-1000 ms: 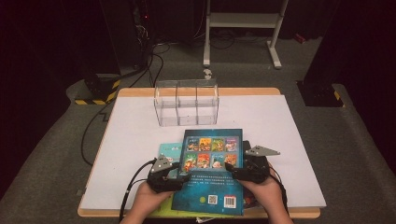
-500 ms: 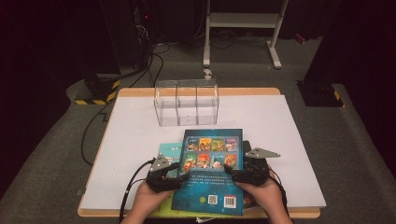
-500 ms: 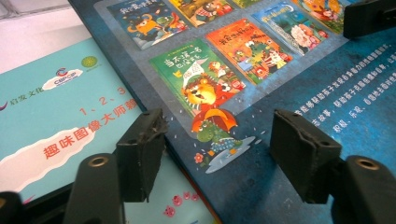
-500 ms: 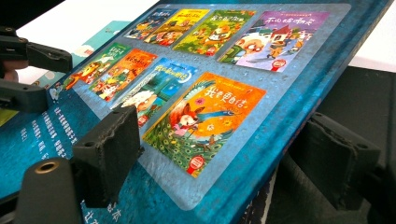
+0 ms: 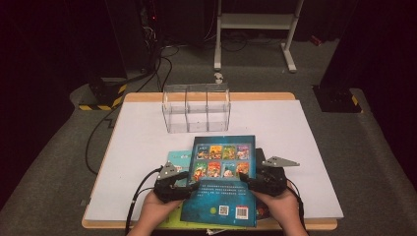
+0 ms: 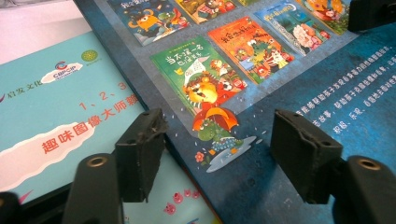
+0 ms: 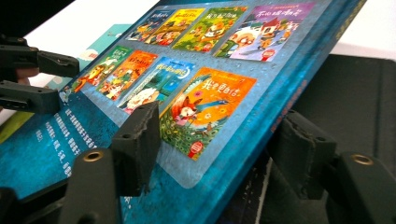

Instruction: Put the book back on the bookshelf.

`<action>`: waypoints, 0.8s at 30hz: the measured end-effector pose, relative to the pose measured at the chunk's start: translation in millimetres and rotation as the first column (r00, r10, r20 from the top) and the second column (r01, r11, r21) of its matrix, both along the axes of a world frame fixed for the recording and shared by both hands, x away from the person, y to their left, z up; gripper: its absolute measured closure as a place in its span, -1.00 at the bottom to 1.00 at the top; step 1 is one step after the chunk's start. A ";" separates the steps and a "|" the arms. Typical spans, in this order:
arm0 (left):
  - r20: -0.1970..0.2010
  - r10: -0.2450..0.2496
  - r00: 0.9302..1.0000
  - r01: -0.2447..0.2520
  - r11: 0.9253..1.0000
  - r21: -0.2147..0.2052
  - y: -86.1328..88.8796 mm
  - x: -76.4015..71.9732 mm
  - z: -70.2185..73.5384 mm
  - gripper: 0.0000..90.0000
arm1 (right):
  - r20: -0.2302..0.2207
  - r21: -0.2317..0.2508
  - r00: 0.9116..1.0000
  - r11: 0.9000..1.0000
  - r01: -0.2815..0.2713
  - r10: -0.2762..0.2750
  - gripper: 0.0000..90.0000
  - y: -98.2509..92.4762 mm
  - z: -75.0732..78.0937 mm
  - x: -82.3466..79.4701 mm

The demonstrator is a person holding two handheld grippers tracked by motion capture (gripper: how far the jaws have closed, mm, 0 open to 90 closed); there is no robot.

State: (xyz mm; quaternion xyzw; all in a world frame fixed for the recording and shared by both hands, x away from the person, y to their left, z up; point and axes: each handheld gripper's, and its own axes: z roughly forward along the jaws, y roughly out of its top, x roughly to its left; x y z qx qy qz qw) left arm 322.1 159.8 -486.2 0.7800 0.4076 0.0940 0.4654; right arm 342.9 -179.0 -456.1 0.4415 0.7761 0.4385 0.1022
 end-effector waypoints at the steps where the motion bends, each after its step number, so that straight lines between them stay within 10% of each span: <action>1: -0.005 -0.002 1.000 0.002 1.000 -0.003 0.2 0.7 -0.3 -0.32 | 0.008 -0.007 1.000 1.000 0.007 -0.007 -0.13 0.0 1.2 -1.5; 10: -0.006 -0.008 1.000 0.007 1.000 -0.020 2.3 2.6 -2.1 -0.40 | 0.056 -0.026 0.998 1.000 0.008 -0.006 -0.02 -0.4 7.4 -6.3; 24: 0.007 0.000 1.000 0.000 1.000 -0.015 2.1 1.1 -2.6 -0.34 | -0.042 0.058 0.999 0.998 -0.008 0.011 -0.24 0.8 -5.4 10.2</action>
